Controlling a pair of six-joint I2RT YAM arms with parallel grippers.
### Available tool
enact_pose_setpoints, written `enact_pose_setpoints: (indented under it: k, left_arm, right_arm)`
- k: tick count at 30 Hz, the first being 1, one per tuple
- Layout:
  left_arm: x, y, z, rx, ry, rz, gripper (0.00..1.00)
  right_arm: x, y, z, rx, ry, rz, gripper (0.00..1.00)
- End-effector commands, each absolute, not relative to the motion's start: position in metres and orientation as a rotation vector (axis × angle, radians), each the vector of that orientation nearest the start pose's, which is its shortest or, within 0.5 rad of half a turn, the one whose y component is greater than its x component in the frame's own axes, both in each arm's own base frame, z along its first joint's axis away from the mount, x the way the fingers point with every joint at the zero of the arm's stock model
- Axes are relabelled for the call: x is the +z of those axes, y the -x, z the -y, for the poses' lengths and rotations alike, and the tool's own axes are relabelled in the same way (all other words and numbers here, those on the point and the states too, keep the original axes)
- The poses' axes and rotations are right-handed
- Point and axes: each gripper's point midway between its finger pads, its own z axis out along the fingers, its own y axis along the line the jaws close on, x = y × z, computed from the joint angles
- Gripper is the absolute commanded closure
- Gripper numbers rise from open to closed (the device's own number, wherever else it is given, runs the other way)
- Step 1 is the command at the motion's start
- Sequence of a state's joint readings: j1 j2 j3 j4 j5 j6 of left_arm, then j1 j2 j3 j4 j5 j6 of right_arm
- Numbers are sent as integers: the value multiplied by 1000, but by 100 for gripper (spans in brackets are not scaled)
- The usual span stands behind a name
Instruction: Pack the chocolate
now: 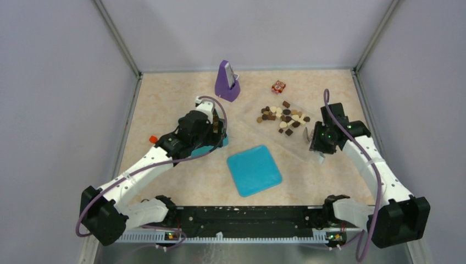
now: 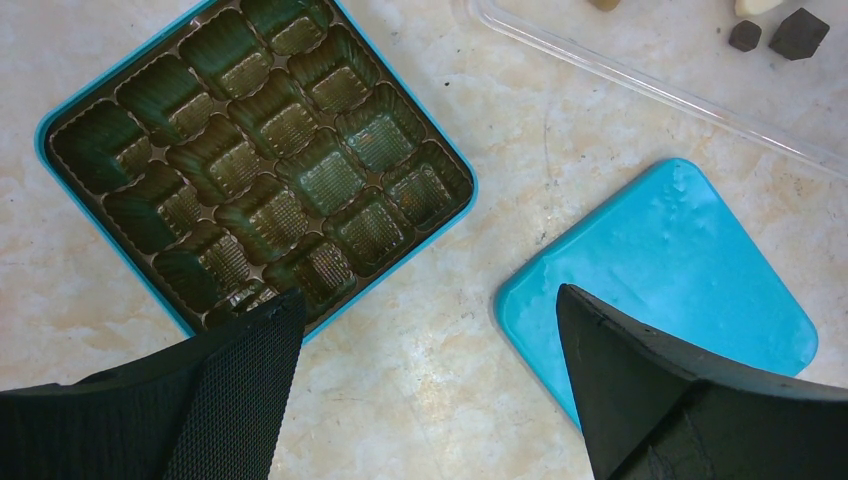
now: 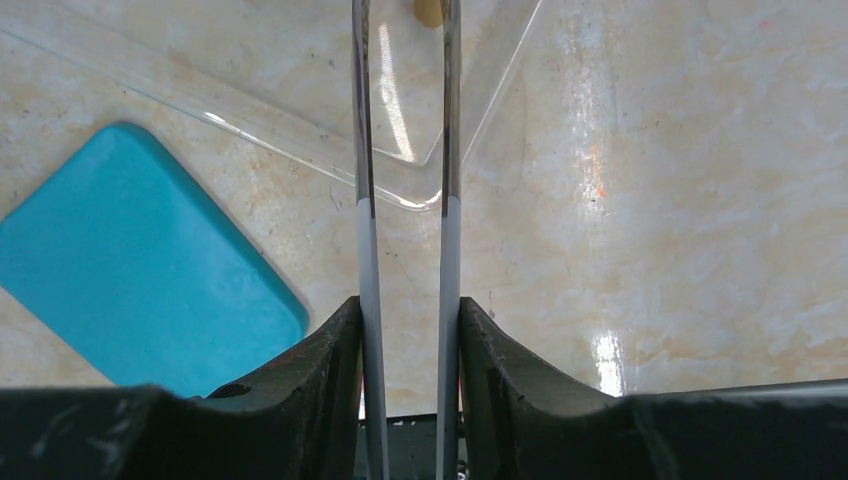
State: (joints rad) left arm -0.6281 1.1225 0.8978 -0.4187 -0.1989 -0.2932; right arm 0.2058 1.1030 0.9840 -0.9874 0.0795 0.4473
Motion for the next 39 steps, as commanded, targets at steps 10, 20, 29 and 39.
enact_pose_setpoints:
  k: [10,20,29,39]
  left_arm:
    - [189,-291,182,-325,-226,-2153,1]
    - [185,-289,185,-339,-236,-2163,1]
    - [185,-288,185,-343,-238,-2165,1]
    - [187,-287,190,-374,-255,-2164,1]
  right_arm:
    - [161,-243,-58,7,-299,-2571,63]
    - [159,-227,-56,-37,-310,-2590,63]
    - [150,-212,-63,-33,-292,-2644,63]
    - [146,-202,-60,-117,-295,-2656,65]
